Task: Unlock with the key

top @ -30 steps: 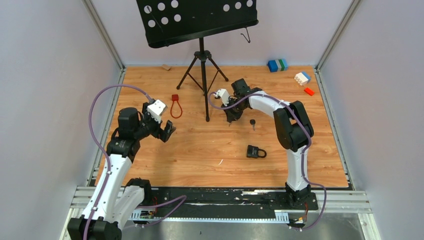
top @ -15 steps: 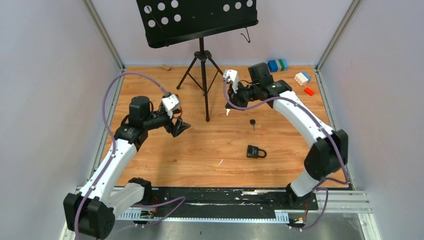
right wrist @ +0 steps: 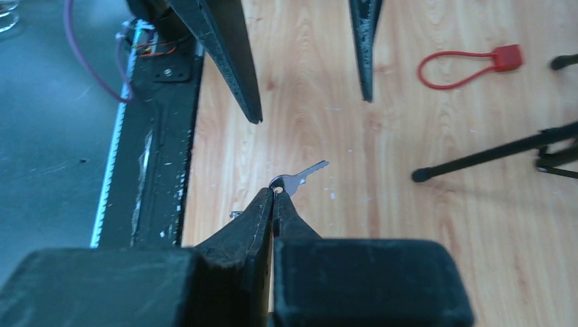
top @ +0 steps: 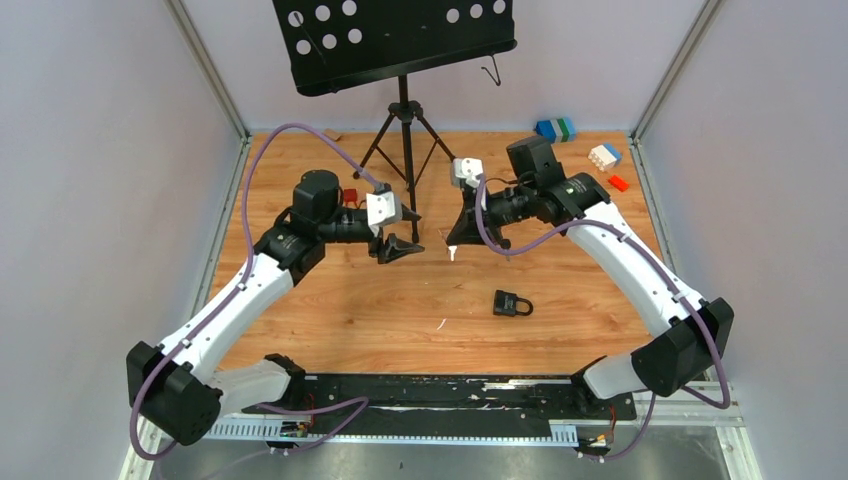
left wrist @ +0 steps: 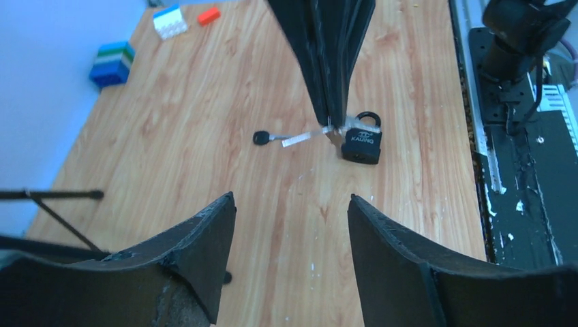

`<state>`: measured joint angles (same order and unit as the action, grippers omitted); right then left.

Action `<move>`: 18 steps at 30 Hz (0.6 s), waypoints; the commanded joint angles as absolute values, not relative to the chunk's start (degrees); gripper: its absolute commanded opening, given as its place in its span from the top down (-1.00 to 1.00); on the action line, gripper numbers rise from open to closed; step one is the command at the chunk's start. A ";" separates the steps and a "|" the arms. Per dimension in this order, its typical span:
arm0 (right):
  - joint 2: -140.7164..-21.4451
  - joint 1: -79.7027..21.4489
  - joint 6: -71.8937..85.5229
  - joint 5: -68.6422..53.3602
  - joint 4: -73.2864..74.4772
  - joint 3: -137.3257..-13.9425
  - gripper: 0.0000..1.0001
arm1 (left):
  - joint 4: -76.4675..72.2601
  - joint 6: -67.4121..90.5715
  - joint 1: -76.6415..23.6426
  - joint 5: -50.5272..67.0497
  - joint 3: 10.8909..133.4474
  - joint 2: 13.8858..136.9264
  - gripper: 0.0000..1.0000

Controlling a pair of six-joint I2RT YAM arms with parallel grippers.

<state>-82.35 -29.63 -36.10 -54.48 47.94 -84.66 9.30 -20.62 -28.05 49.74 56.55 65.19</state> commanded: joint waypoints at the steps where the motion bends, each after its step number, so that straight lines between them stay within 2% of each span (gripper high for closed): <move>1: -80.78 -31.51 -41.24 -60.41 52.13 -82.98 1.00 | 16.52 -35.01 -31.52 52.00 61.34 65.41 -0.35; 9: -82.66 -34.44 -44.35 -62.39 54.88 -82.33 1.00 | 33.47 -58.76 -35.51 48.84 65.99 65.37 -0.30; 18: -84.29 -35.87 -45.16 -62.50 56.29 -83.07 1.00 | 37.83 -65.82 -39.97 44.18 67.21 67.12 -0.14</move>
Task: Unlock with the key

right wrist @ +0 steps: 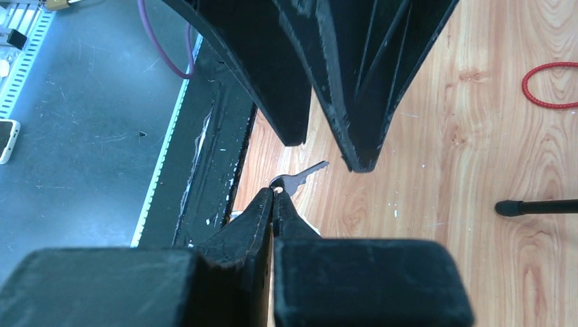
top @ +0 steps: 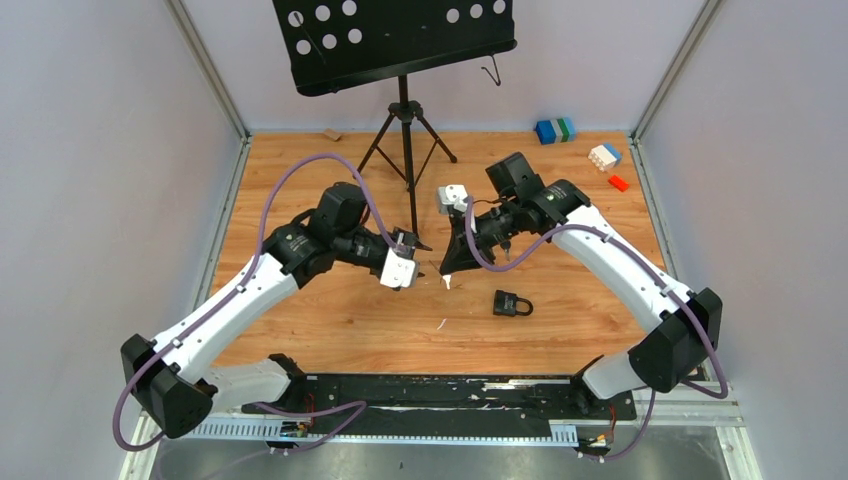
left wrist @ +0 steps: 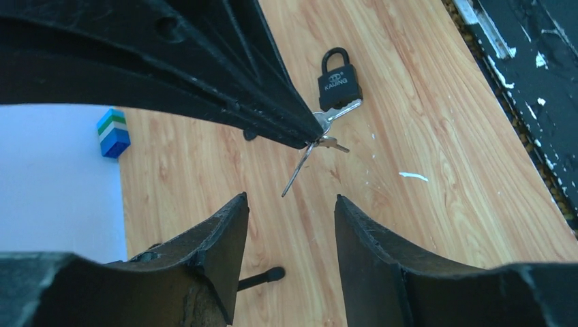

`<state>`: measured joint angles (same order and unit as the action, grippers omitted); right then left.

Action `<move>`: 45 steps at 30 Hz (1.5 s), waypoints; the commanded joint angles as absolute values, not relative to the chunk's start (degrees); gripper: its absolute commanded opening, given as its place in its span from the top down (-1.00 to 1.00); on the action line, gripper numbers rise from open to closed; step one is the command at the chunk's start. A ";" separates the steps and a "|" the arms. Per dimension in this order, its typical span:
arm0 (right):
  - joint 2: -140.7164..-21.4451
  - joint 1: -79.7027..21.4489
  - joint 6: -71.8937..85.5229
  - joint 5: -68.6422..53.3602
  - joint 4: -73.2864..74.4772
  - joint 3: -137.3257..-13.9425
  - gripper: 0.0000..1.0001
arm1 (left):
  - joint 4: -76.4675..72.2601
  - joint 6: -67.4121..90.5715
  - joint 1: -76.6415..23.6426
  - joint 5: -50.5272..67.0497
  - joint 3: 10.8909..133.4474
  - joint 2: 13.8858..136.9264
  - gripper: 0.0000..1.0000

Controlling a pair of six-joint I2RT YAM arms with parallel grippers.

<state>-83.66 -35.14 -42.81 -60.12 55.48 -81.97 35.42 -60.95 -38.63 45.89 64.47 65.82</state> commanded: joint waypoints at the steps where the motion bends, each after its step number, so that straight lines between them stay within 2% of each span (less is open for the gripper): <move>1: -84.49 -35.93 -45.26 -62.42 56.44 -83.11 1.00 | 37.90 -65.78 -40.29 43.83 67.74 67.58 -0.13; 14: -84.90 -36.21 -45.55 -62.16 56.53 -82.82 1.00 | 39.51 -68.14 -43.13 40.92 69.58 71.07 0.04; 21: -85.43 -36.26 -45.44 -61.94 56.43 -83.11 1.00 | 38.87 -67.99 -44.07 40.17 69.26 71.38 0.22; 31: -85.39 -36.29 -45.55 -61.62 56.43 -83.05 1.00 | 38.58 -68.30 -44.65 38.77 69.00 71.49 0.59; 37: -85.34 -36.22 -45.81 -61.10 56.43 -82.76 1.00 | 38.00 -67.90 -44.65 37.74 68.01 70.60 0.90; 45: -85.34 -36.21 -45.89 -61.00 56.25 -82.49 1.00 | 35.75 -65.51 -44.64 37.59 66.41 68.95 0.91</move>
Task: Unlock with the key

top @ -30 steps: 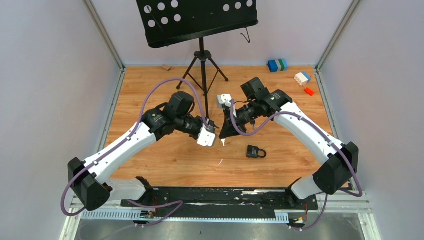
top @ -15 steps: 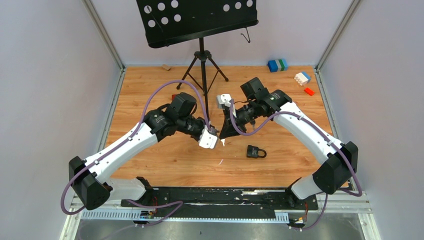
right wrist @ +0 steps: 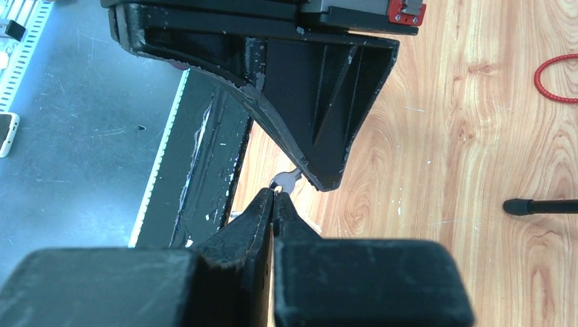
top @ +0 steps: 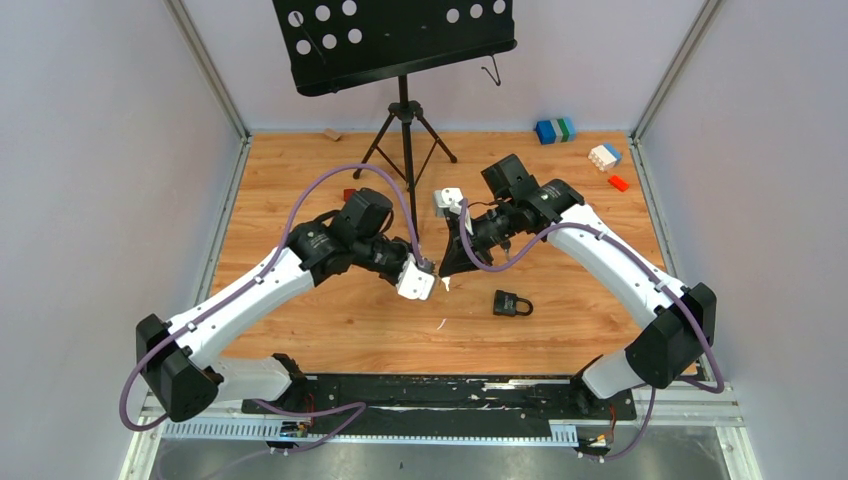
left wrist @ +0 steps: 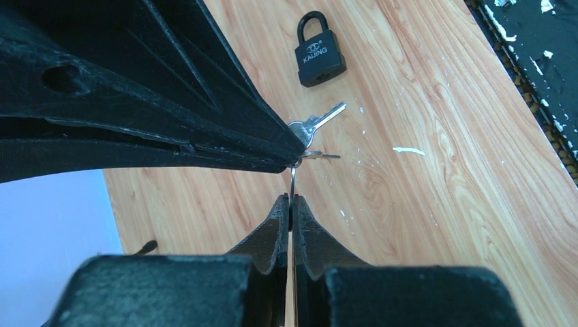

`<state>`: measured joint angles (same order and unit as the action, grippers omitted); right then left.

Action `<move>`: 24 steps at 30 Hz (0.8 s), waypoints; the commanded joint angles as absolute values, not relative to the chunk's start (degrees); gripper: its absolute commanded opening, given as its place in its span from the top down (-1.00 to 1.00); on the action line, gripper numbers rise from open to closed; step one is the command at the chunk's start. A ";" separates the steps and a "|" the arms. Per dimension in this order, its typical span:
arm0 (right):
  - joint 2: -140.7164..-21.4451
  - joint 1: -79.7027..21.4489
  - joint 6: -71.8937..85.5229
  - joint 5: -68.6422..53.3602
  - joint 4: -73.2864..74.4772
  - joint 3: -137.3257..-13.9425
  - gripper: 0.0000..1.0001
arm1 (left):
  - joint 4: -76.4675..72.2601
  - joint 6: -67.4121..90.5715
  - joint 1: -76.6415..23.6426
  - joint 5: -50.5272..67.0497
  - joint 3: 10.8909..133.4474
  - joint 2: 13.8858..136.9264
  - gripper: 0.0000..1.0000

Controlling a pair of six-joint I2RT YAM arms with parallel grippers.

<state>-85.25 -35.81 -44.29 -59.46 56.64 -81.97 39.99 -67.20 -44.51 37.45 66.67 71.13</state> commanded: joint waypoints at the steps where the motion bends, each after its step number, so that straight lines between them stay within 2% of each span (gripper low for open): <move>1: -85.34 -36.22 -45.96 -60.94 56.18 -82.36 1.00 | 35.22 -64.46 -44.65 37.64 66.25 68.62 0.87; 3: -85.05 -36.21 -46.05 -60.67 55.89 -81.70 1.00 | 33.73 -62.25 -44.65 37.62 65.71 67.97 0.88; 5: -84.47 -36.23 -46.03 -60.29 55.22 -80.90 1.00 | 32.02 -59.73 -44.65 37.62 64.98 67.28 1.00; 18: -81.00 -36.21 -44.12 -58.23 51.24 -77.52 0.98 | 24.12 -45.99 -44.65 38.32 61.96 65.19 1.00; 20: -80.69 -36.21 -44.04 -58.06 51.33 -77.46 0.91 | 24.16 -45.63 -44.65 38.13 61.68 65.28 1.00; 24: -79.27 -36.29 -43.25 -56.60 51.28 -78.47 0.51 | 24.43 -44.28 -44.65 37.26 61.60 65.23 1.00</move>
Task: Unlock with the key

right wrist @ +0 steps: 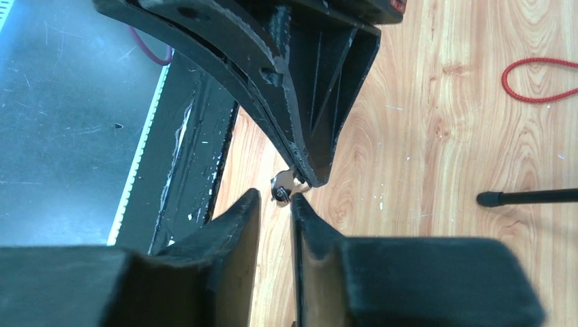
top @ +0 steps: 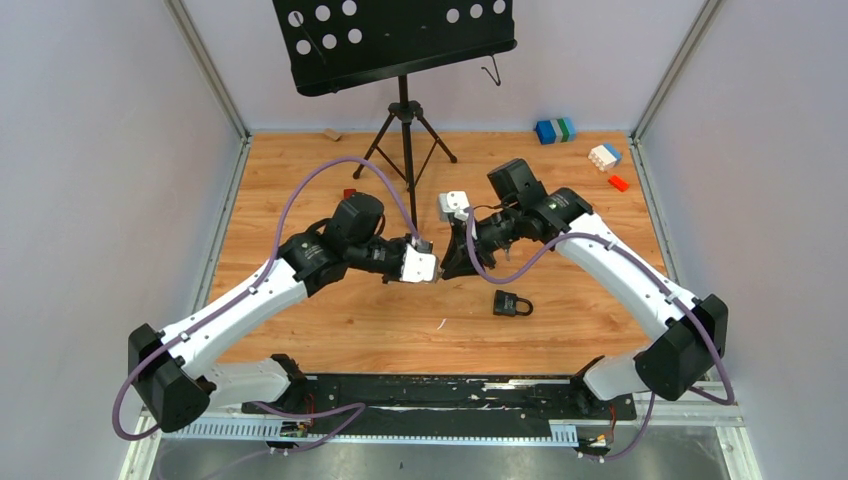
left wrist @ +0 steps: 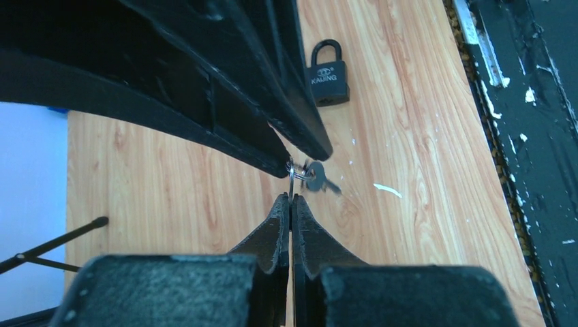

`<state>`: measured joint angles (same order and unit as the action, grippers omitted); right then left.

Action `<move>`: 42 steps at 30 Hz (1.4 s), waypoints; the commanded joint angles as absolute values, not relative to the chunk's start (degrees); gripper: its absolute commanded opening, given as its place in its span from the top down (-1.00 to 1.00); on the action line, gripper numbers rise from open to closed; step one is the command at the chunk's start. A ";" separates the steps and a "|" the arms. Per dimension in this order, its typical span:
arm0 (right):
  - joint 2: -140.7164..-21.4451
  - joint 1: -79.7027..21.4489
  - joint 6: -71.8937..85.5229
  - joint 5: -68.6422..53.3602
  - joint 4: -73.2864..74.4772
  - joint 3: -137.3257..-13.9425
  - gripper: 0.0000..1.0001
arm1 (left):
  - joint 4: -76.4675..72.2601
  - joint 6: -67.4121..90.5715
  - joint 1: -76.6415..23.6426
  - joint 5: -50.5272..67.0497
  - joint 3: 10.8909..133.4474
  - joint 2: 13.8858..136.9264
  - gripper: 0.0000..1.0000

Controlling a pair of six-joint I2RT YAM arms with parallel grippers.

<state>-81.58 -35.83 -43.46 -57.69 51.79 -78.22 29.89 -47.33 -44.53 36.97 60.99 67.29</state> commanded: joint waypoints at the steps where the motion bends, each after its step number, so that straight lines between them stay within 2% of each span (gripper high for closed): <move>1: -78.58 -36.24 -42.83 -56.06 51.06 -78.96 0.33 | 24.42 -43.57 -44.65 36.96 61.60 65.36 1.00; 3: -77.67 -36.23 -41.69 -55.06 50.37 -79.99 0.07 | 24.35 -41.89 -44.65 36.60 61.69 65.31 1.00; 6: -76.83 -36.22 -40.52 -53.80 49.55 -81.24 0.01 | 24.31 -39.37 -44.65 36.56 61.34 65.12 1.00; 17: -76.32 -37.11 -35.39 -48.94 44.65 -81.33 0.29 | 24.12 -33.43 -44.60 35.35 60.62 66.55 1.00; 26: -77.55 -38.42 -32.84 -45.33 41.39 -80.00 0.41 | 24.11 -31.11 -44.65 35.03 60.86 67.74 1.00; 42: -78.48 -38.96 -32.82 -47.24 40.58 -76.50 0.40 | 22.84 -30.08 -44.65 34.23 60.37 67.07 1.00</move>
<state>-78.02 -38.57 -33.32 -46.24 42.09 -77.19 25.30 -31.27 -44.53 33.95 60.25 67.75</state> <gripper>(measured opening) 0.305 0.008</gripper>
